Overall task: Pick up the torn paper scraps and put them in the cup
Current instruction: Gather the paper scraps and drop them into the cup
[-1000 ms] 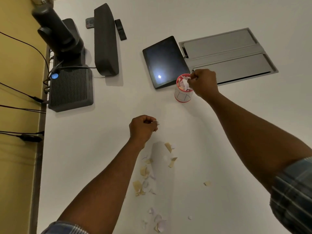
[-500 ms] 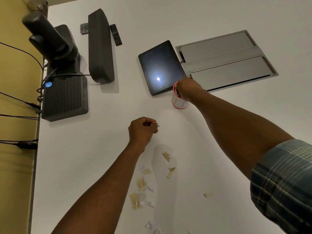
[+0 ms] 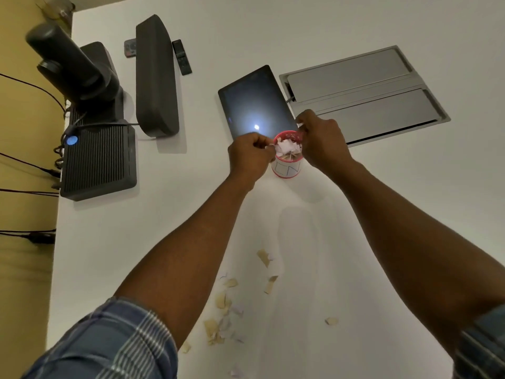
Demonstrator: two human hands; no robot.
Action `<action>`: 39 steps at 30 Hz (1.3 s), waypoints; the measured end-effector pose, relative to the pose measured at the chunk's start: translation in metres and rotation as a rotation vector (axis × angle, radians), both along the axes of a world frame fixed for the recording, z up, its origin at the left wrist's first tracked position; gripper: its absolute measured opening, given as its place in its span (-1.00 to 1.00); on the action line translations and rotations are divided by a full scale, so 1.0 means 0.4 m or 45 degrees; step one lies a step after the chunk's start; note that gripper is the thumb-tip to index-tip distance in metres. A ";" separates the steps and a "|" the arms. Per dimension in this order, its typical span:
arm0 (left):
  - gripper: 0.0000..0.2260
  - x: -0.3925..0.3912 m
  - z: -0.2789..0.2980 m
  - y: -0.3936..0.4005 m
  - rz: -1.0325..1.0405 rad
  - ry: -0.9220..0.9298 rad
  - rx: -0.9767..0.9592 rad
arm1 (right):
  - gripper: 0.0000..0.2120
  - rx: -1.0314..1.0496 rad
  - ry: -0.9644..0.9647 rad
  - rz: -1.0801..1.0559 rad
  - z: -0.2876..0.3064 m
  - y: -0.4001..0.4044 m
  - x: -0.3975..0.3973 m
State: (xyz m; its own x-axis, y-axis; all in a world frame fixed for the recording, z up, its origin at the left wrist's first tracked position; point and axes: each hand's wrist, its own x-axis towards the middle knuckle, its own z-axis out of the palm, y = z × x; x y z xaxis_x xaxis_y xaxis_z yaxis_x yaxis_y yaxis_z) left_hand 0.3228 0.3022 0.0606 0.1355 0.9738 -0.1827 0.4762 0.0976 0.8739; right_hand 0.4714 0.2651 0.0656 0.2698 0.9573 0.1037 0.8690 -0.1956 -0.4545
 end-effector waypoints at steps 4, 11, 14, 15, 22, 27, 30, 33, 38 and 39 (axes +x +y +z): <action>-0.95 0.076 -0.005 0.031 -0.183 0.254 0.279 | -0.85 0.295 0.235 -0.190 -0.018 -0.081 -0.013; -0.72 0.162 -0.047 0.065 -0.666 0.773 0.404 | -0.83 0.239 0.309 -0.231 -0.110 -0.239 -0.054; -0.68 0.183 -0.047 0.072 -0.771 0.915 0.334 | -0.83 0.184 0.330 -0.234 -0.135 -0.277 -0.059; -0.67 0.188 -0.045 0.071 -0.782 0.937 0.309 | -0.83 0.178 0.331 -0.228 -0.141 -0.285 -0.059; -0.68 0.190 -0.042 0.075 -0.886 0.997 0.294 | -0.82 0.060 0.329 -0.162 -0.155 -0.297 -0.074; -0.63 0.157 -0.005 0.053 -0.849 0.992 0.394 | -0.80 0.010 0.287 -0.051 -0.154 -0.304 -0.102; -0.56 0.095 0.019 0.002 -0.745 0.924 0.381 | -0.79 -0.007 0.285 -0.027 -0.144 -0.319 -0.127; -0.63 0.003 0.028 -0.083 -0.603 0.702 0.468 | -0.79 -0.024 0.272 0.001 -0.132 -0.348 -0.153; -0.75 -0.183 0.021 -0.262 -0.491 0.420 0.555 | -0.81 -0.039 0.226 0.053 -0.126 -0.444 -0.198; -0.77 -0.219 0.016 -0.299 -0.472 0.413 0.556 | -0.81 -0.039 0.227 0.053 -0.127 -0.466 -0.208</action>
